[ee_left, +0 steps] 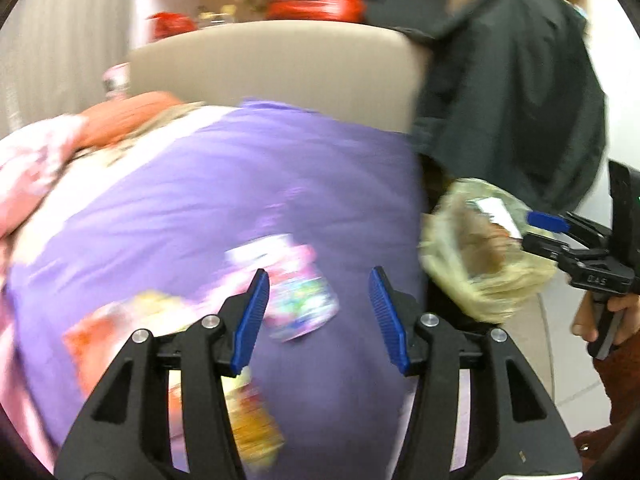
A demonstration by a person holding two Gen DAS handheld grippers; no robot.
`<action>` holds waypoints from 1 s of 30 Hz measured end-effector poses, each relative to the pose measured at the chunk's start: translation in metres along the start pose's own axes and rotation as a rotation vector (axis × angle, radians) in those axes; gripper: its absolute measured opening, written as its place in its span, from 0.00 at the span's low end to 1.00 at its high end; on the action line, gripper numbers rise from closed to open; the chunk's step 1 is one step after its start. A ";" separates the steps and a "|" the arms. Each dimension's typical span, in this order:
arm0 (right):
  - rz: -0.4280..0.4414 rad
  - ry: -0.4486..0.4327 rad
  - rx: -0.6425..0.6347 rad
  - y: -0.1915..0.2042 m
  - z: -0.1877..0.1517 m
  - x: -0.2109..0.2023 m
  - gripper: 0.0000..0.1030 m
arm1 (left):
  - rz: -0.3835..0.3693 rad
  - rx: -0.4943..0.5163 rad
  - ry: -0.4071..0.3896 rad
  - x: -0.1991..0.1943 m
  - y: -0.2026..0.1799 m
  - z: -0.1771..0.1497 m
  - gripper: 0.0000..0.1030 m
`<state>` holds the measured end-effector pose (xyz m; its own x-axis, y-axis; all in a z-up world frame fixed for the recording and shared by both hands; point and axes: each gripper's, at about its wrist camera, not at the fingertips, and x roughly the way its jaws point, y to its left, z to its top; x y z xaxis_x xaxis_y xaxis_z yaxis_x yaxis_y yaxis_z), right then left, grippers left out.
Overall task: Collect trash
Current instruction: 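Move both tools back over the bed toward the orange bag and tissue pack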
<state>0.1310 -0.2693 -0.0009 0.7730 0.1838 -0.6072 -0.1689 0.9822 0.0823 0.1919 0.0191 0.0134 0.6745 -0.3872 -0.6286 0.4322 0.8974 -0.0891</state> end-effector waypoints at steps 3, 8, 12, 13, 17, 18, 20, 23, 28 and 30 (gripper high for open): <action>0.043 0.030 0.003 0.025 0.002 0.014 0.61 | 0.103 -0.132 -0.027 -0.032 0.066 -0.022 0.48; 0.078 0.071 -0.022 0.071 0.002 0.041 0.61 | 0.158 -0.409 -0.075 -0.067 0.144 -0.067 0.55; 0.094 0.102 -0.033 0.109 -0.010 0.060 0.61 | 0.150 -0.497 -0.025 -0.059 0.171 -0.093 0.60; 0.092 0.118 -0.047 0.121 -0.015 0.066 0.61 | 0.140 -0.514 -0.011 -0.054 0.174 -0.098 0.60; 0.054 0.142 -0.092 0.155 -0.028 0.078 0.61 | 0.070 -0.504 0.005 -0.035 0.168 -0.101 0.60; 0.051 0.139 -0.097 0.161 -0.031 0.080 0.60 | 0.060 -0.485 0.013 -0.033 0.167 -0.102 0.61; 0.058 0.132 -0.091 0.167 -0.034 0.082 0.61 | 0.047 -0.469 0.042 -0.022 0.161 -0.103 0.61; 0.065 0.110 -0.079 0.172 -0.035 0.089 0.61 | 0.057 -0.493 0.059 -0.015 0.165 -0.111 0.61; 0.079 0.069 -0.154 0.172 -0.016 0.109 0.61 | 0.097 -0.566 -0.030 -0.032 0.183 -0.123 0.61; 0.091 0.064 -0.194 0.166 0.003 0.128 0.61 | 0.111 -0.563 -0.059 -0.032 0.188 -0.126 0.61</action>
<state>0.2038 -0.0825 -0.0622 0.7100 0.2628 -0.6533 -0.3556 0.9346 -0.0104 0.1761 0.2267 -0.0806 0.7369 -0.2812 -0.6147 -0.0169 0.9014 -0.4327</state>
